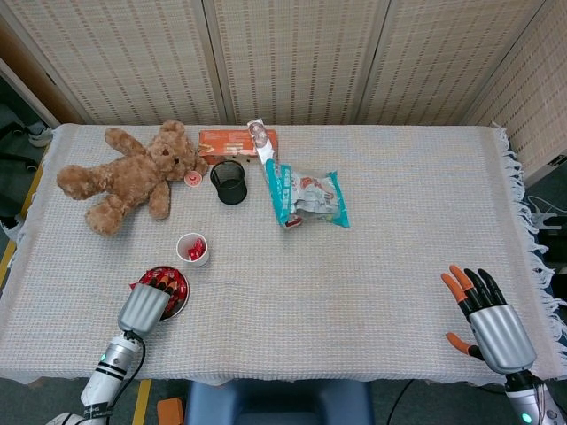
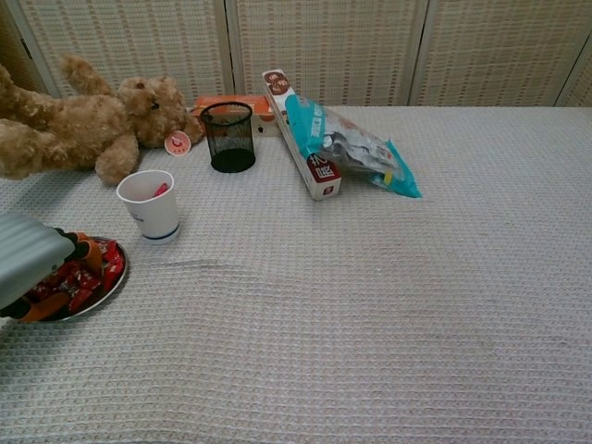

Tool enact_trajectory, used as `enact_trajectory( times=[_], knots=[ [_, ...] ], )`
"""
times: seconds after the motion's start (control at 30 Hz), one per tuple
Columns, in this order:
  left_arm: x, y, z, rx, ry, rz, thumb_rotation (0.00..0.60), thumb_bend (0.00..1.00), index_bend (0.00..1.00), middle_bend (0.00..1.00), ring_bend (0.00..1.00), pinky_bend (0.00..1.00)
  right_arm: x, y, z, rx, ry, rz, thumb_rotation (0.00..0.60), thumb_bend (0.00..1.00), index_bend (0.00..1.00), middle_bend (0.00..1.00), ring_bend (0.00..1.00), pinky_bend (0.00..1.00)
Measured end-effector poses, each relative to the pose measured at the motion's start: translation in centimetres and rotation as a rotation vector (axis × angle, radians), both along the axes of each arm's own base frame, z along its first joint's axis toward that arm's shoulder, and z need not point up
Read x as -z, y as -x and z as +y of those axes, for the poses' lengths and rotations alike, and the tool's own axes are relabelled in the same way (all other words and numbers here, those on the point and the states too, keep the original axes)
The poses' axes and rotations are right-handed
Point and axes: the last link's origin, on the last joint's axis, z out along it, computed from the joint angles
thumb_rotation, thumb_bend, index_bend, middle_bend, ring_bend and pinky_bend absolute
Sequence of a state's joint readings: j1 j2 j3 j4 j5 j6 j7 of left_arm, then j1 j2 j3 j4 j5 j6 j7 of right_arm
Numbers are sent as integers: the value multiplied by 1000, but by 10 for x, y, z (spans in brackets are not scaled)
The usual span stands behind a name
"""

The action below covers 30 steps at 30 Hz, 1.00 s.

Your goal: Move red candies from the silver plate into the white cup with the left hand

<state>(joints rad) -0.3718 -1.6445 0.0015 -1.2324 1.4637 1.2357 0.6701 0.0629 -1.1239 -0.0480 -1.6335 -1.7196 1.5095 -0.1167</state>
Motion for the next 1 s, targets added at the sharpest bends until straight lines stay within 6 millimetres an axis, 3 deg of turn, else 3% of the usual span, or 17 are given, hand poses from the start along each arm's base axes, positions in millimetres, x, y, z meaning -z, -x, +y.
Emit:
enact_trajectory(
  times=[0.33,1.0],
  knots=[
    [0,1,1,-1,-2,-29,600,389,525,528,554,1000,1,0,0,1,-2,1,600,67,0,0,0,0],
    [-12,-2,1,-19,6,-108,600,482,592,604,589,1000,0,0,0,1,1,0,600,68,0,0,0,0]
  ],
)
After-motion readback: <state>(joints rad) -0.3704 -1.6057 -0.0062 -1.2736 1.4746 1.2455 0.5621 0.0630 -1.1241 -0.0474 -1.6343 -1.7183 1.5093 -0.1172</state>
